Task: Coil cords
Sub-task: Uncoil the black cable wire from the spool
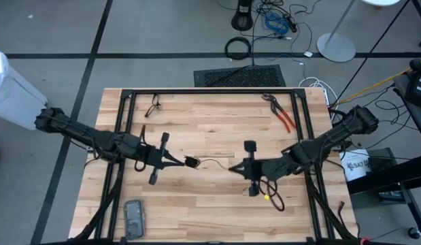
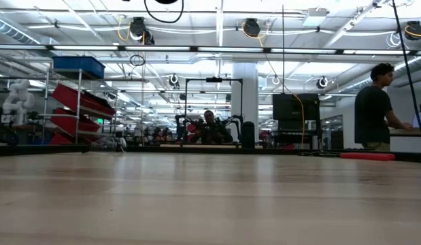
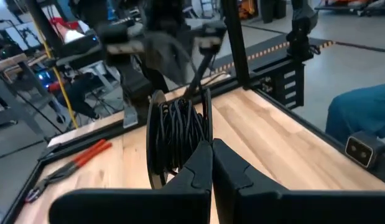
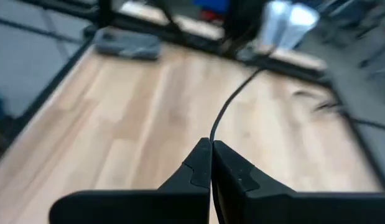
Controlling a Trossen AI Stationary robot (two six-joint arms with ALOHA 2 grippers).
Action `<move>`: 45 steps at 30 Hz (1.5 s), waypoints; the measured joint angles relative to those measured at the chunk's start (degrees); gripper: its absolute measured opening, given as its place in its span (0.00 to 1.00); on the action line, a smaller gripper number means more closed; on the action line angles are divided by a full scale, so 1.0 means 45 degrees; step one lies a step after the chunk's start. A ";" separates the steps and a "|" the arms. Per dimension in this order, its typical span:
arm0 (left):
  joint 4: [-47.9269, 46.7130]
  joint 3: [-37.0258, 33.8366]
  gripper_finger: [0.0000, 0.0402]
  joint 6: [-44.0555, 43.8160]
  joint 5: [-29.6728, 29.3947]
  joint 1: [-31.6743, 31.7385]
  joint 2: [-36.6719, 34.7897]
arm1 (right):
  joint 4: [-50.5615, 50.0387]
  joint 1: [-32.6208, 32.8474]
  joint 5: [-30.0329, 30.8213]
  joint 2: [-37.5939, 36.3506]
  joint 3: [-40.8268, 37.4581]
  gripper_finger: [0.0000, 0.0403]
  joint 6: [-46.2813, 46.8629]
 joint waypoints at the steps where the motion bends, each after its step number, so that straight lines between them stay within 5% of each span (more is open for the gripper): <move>1: -0.0004 0.0000 0.00 -0.0112 -0.0014 -0.0097 -0.0047 | -0.0081 -0.0005 -0.0327 0.0136 0.0000 0.00 0.0130; 12: -0.0048 0.0000 0.00 0.0270 -0.1564 -0.2020 -0.0181 | -0.0624 -0.1197 -0.2314 0.1643 0.0010 0.00 0.0458; 21: 0.1083 0.0000 0.00 0.0655 -0.1635 -0.2644 -0.0376 | -0.0608 -0.2986 -0.3943 0.2737 0.0005 0.00 0.0019; 39: 0.1166 0.0005 0.00 0.0191 -0.1826 -0.4006 -0.0371 | -0.0579 -0.3362 -0.4239 0.2662 0.0005 0.10 0.2288; 45: 0.1166 0.0010 0.00 -0.0091 -0.1846 -0.3995 -0.0371 | 0.1319 -0.2974 -0.4151 0.2724 0.0005 0.16 0.2538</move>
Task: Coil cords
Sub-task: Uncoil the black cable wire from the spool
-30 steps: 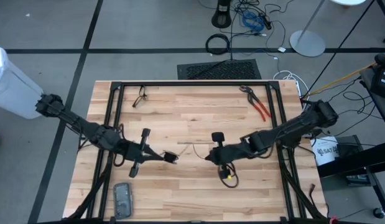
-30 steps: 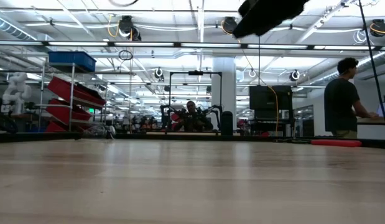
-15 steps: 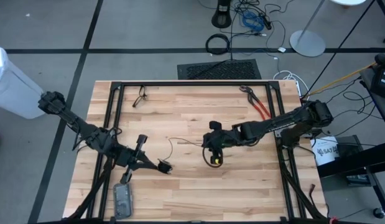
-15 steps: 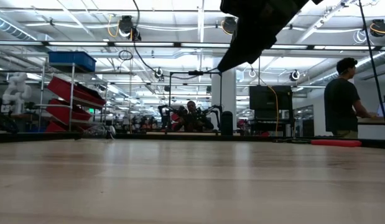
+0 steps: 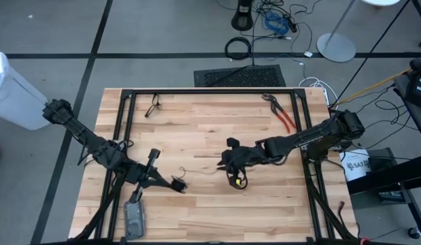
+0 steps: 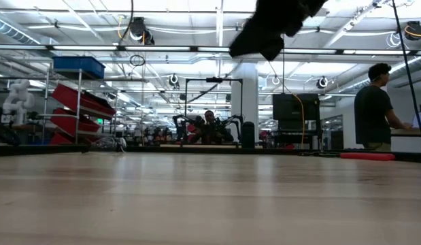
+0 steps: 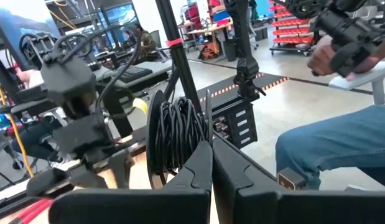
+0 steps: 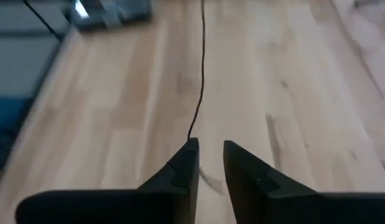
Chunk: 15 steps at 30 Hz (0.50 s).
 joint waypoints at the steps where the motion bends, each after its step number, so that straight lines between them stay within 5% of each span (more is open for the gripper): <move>1: 0.0000 0.0000 0.00 0.0013 -0.0009 -0.0001 0.0000 | 0.0334 0.0096 -0.0007 0.0022 0.0000 0.17 0.0011; 8: 0.0003 0.0005 0.00 0.0068 -0.0284 0.0013 0.0000 | 0.3285 0.0515 0.0021 0.0957 -0.0010 0.23 -0.0889; 15: 0.0097 0.0010 0.00 -0.0012 -0.0470 0.0013 0.0037 | 0.9205 0.0545 0.0052 0.2872 -0.0010 0.25 -0.2173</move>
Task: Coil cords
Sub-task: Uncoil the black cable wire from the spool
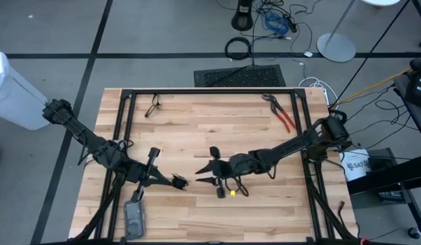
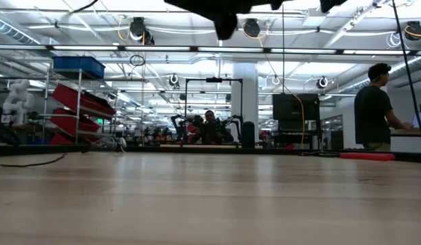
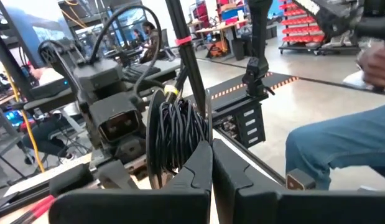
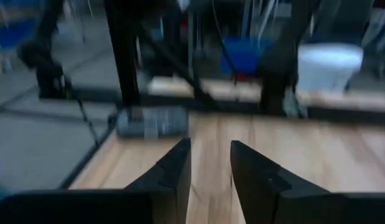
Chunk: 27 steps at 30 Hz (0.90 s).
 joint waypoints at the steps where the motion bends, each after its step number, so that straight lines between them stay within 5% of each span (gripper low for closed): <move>1: 0.0024 0.0000 0.00 -0.0011 0.0000 0.0000 0.0009 | 0.0940 0.0000 -0.0006 0.0318 0.0010 0.25 -0.0126; 12: 0.0666 0.0000 0.00 -0.0032 0.0005 -0.0010 0.0888 | 0.4847 0.0007 0.0176 0.2745 0.0283 0.25 -0.0576; 27: 0.1939 0.0000 0.00 -0.0126 0.0180 -0.0024 0.1814 | 0.4714 0.0087 0.0268 0.3725 0.1549 0.35 -0.0755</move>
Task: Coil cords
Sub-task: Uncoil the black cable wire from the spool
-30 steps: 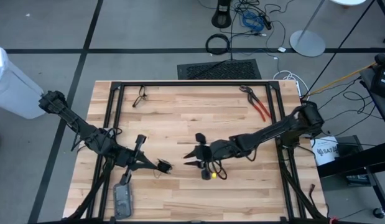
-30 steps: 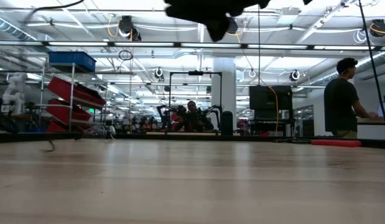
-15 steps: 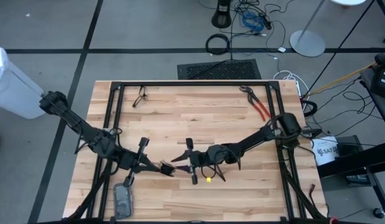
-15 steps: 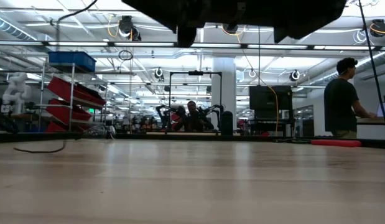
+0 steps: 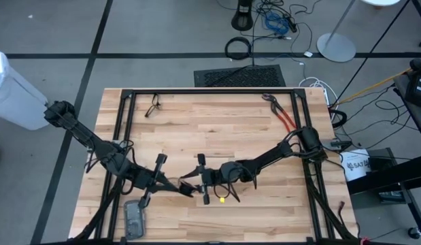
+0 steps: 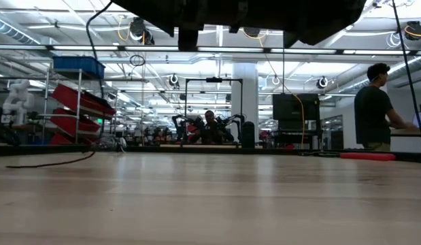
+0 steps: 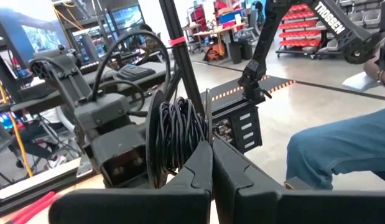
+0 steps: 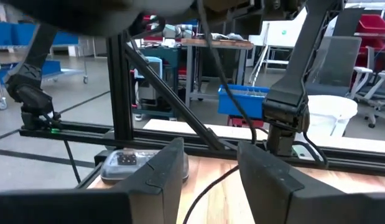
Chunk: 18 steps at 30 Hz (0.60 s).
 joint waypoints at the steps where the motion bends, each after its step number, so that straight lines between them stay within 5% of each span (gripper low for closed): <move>1: -0.0016 0.0000 0.00 -0.0147 0.0005 0.0000 0.0005 | 0.0007 0.0000 -0.0005 0.0000 0.0000 0.35 0.0109; 18: -0.0089 0.0000 0.00 -0.0561 0.0010 0.0000 0.0005 | -0.0719 0.0005 0.0112 0.0000 0.0000 0.35 0.0308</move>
